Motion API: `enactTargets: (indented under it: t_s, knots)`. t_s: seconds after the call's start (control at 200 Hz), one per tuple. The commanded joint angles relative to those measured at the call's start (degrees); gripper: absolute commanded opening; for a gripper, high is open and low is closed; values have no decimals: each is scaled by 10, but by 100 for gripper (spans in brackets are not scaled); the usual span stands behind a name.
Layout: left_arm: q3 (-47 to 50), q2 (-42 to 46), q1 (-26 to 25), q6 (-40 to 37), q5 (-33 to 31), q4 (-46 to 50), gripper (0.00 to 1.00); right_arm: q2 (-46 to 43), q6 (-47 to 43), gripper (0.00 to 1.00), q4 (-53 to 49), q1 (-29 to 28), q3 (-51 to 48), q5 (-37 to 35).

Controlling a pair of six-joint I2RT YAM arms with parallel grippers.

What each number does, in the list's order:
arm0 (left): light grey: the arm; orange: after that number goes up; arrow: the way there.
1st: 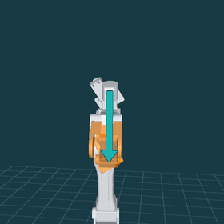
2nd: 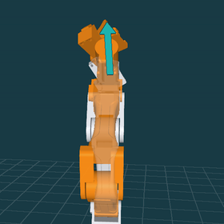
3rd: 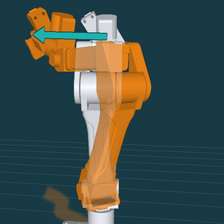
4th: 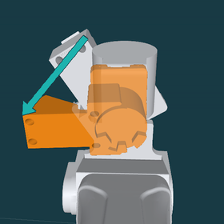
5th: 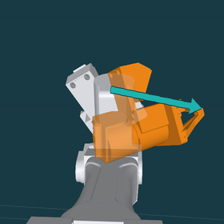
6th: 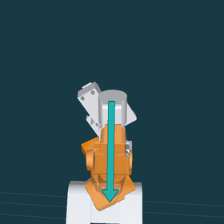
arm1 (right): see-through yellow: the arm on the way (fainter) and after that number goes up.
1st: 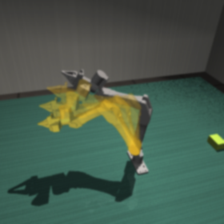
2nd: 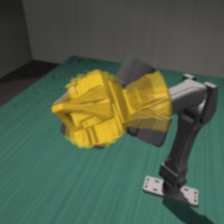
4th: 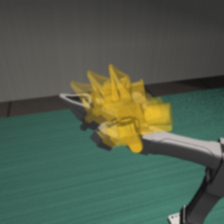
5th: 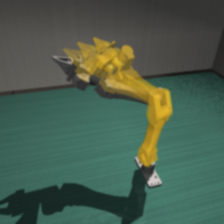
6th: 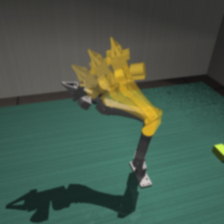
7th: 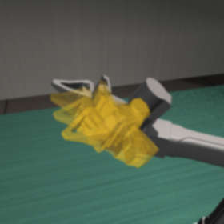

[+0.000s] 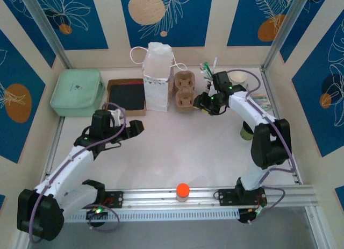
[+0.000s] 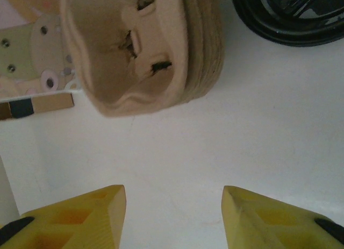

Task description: Pack the takeout coffee

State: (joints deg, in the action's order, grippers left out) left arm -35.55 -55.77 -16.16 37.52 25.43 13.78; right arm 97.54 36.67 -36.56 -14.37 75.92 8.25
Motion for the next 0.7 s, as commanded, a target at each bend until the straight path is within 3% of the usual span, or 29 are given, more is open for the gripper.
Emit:
enactTargets:
  t_s: [0.0, 0.695]
  knots:
    - [9, 22, 15, 9, 28, -7, 94, 21, 29, 49, 39, 9, 17, 36]
    - [34, 61, 41, -5, 33, 16, 94, 103, 54, 36, 76, 9, 53, 42]
